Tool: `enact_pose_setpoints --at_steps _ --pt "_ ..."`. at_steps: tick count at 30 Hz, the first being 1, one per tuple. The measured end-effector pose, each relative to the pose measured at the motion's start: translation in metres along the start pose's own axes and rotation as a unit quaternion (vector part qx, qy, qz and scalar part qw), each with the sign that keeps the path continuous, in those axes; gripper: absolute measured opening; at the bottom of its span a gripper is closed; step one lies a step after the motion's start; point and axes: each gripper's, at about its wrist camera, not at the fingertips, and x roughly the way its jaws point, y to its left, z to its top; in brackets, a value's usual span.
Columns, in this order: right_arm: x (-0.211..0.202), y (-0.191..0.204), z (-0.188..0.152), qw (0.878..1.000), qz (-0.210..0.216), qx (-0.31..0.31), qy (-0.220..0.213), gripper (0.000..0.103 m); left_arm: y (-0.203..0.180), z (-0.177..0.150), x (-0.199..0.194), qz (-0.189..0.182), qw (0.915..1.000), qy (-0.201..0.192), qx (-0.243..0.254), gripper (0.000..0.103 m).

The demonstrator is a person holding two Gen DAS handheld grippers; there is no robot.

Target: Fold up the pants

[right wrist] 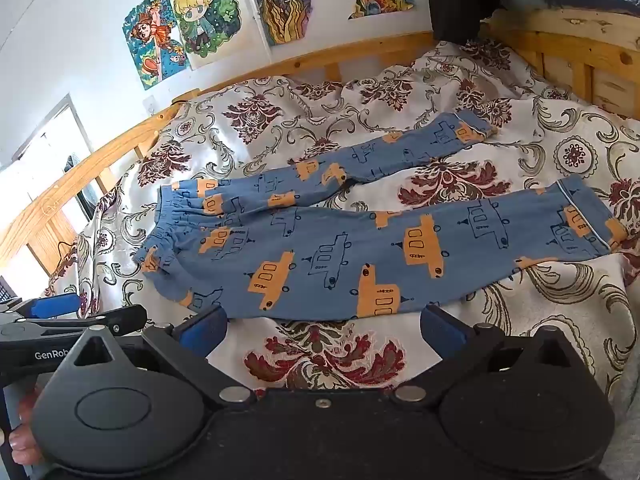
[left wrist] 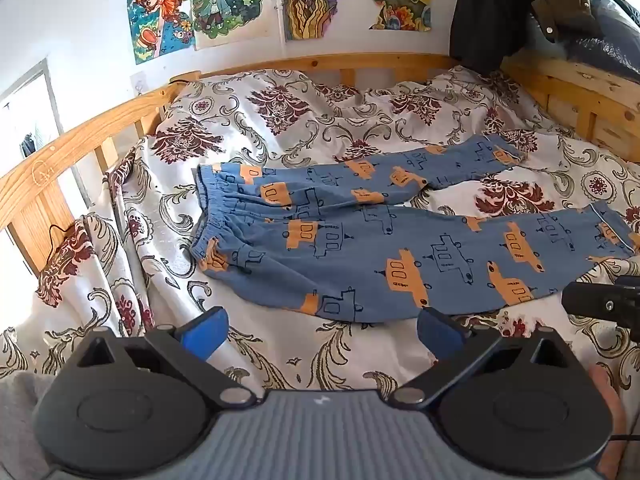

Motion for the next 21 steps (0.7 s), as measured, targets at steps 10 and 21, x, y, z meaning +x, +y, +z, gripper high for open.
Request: enact_pose_setpoints --at_steps 10,21 --pt "0.0005 -0.0005 0.0002 1.0 0.0 0.001 0.001 0.103 0.0001 -0.0004 -0.0004 0.0 1.0 0.002 -0.002 0.103" --pt "0.0003 -0.0015 0.0003 1.0 0.001 0.003 0.002 0.103 0.0026 0.0003 0.0021 0.001 1.0 0.003 -0.001 0.103"
